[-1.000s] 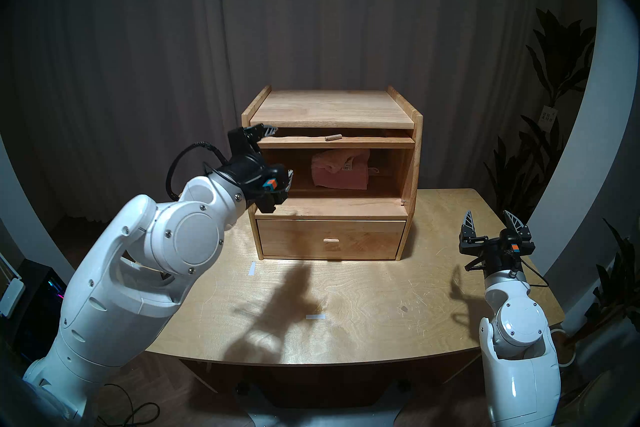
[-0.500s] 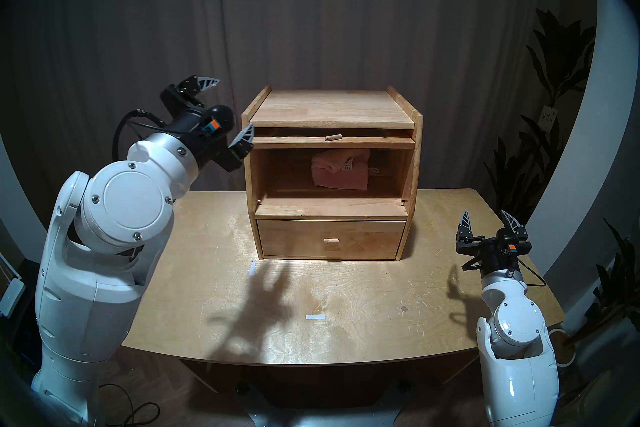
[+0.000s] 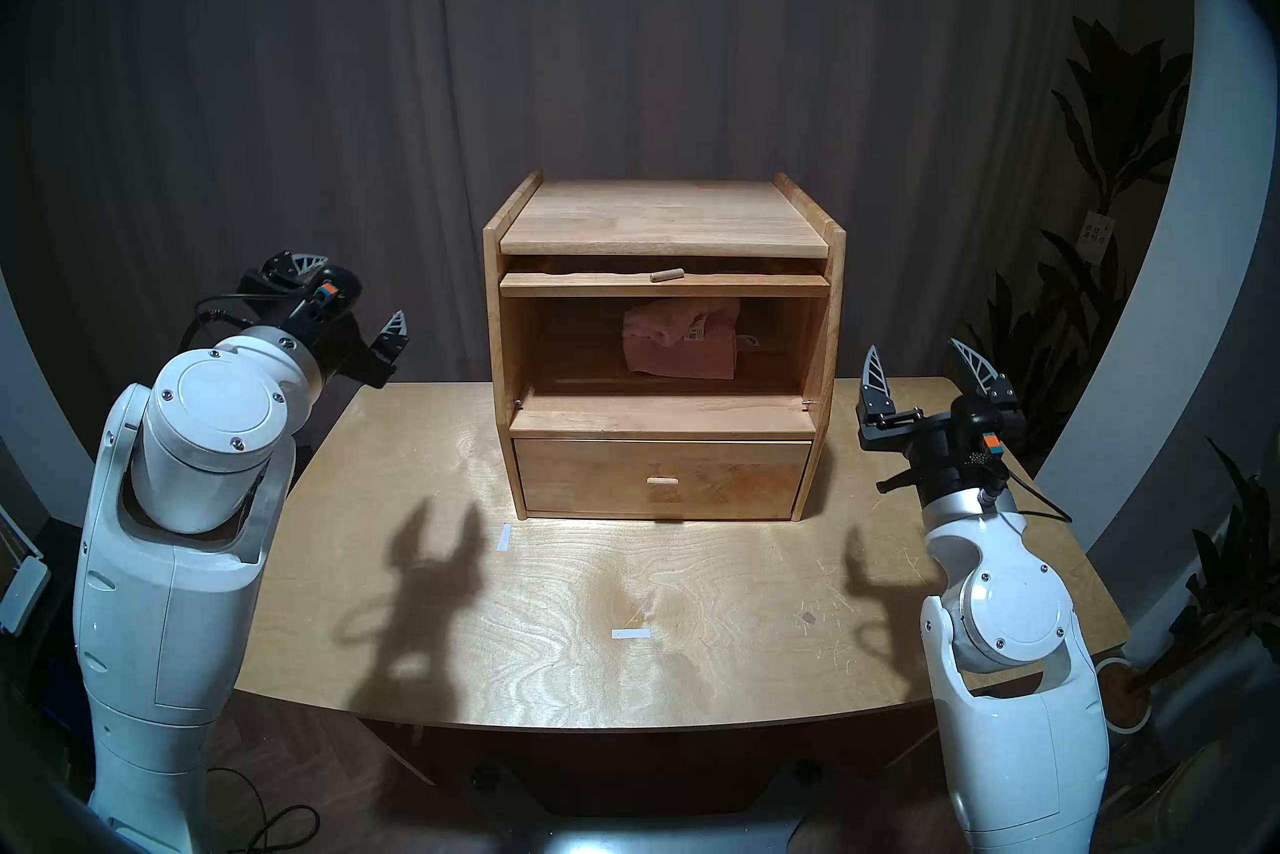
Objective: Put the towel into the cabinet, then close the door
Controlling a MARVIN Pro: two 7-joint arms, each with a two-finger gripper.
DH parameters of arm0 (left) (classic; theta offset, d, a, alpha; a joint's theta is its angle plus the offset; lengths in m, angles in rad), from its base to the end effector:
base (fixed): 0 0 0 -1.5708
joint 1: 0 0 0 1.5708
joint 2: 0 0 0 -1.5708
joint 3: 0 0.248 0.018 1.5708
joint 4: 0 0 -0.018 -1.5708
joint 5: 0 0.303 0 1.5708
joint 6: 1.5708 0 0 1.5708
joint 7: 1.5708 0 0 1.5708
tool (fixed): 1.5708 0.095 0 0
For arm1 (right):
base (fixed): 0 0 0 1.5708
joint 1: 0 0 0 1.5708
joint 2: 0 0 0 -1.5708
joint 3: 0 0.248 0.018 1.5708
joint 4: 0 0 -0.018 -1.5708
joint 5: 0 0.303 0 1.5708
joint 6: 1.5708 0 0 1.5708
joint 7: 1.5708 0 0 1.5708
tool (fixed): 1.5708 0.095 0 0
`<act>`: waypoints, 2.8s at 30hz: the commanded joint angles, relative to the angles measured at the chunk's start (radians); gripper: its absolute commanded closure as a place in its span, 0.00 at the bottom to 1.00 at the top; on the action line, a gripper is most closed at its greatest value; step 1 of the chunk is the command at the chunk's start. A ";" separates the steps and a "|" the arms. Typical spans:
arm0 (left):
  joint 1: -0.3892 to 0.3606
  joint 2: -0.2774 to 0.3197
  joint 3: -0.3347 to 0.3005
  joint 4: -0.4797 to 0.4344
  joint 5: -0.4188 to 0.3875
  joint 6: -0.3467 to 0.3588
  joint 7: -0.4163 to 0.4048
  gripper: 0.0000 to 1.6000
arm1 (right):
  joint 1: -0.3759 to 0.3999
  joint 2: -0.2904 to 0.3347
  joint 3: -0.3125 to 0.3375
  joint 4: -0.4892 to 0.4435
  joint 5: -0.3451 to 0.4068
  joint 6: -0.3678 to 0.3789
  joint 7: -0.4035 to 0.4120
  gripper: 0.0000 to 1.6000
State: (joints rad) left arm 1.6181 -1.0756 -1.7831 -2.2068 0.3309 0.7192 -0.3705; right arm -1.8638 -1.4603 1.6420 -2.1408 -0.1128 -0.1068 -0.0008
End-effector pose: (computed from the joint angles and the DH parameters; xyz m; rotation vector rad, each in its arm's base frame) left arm 0.3571 0.1018 -0.0714 -1.9426 0.6027 -1.6011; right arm 0.3301 -0.0286 -0.1385 1.6422 0.2313 2.4449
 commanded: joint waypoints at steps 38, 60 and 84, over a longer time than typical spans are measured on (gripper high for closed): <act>0.068 -0.333 -0.332 0.074 -0.593 -0.096 -0.238 0.00 | 0.236 0.335 -0.055 0.077 -0.524 -0.158 0.249 0.00; 0.125 -0.224 -0.363 0.193 -0.787 -0.319 -0.624 0.00 | 0.451 0.365 -0.181 0.203 -0.800 -0.248 0.252 0.00; 0.065 -0.208 -0.388 0.328 -0.775 -0.683 -0.815 0.00 | 0.627 0.290 -0.295 0.446 -1.002 -0.332 0.019 0.00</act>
State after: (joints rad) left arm 1.7116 -1.2913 -2.1722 -1.8847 -0.4299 0.1053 -1.1510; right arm -1.2910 -1.1440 1.3636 -1.7169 -1.0795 -0.4188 0.1007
